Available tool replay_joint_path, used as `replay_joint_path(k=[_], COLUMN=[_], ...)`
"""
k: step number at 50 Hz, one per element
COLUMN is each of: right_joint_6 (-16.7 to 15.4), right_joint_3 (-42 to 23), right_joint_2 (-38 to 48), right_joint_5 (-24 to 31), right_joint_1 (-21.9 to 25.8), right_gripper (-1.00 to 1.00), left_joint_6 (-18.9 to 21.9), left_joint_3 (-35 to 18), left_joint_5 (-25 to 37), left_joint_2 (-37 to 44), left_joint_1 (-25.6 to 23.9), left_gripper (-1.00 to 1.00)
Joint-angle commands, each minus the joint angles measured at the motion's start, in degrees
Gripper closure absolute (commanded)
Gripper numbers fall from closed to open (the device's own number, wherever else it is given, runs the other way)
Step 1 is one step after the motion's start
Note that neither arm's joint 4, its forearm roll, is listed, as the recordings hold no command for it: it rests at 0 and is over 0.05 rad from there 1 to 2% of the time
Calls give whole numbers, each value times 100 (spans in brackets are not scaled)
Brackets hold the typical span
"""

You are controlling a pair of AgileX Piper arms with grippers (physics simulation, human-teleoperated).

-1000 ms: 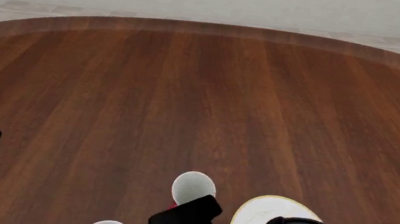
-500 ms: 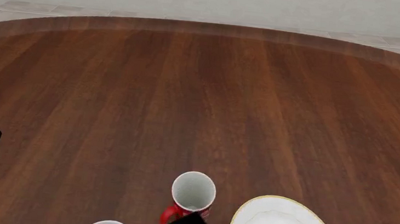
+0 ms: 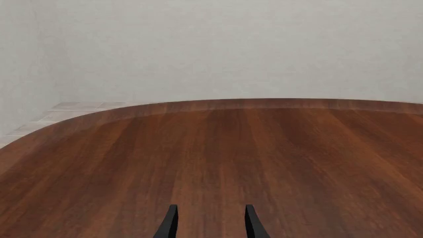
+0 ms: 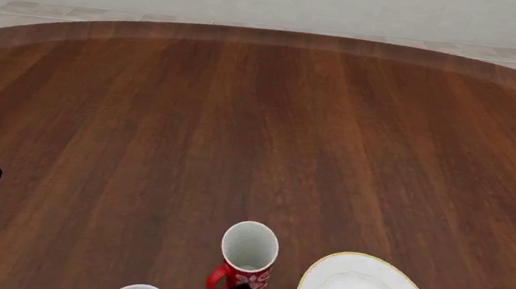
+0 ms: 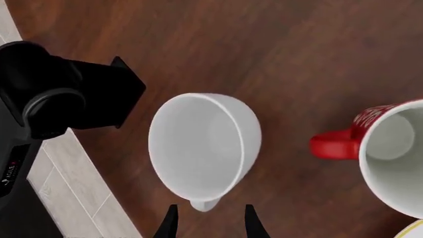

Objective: Put the white mug on the plate.

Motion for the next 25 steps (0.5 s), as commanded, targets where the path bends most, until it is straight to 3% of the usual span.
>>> replay_joint_path(k=[1, 25], right_joint_6=[40, 88], right_joint_3=[45, 89], right_joint_2=[133, 302], right_joint_5=[-149, -364], right_joint_1=[74, 104], right_gripper=[-100, -100], left_joint_6=[0, 0], left_joint_3=[54, 49], left_joint_5=[-20, -48], left_joint_2=[-35, 0], left_joint_1=[20, 20], left_gripper=[-100, -100])
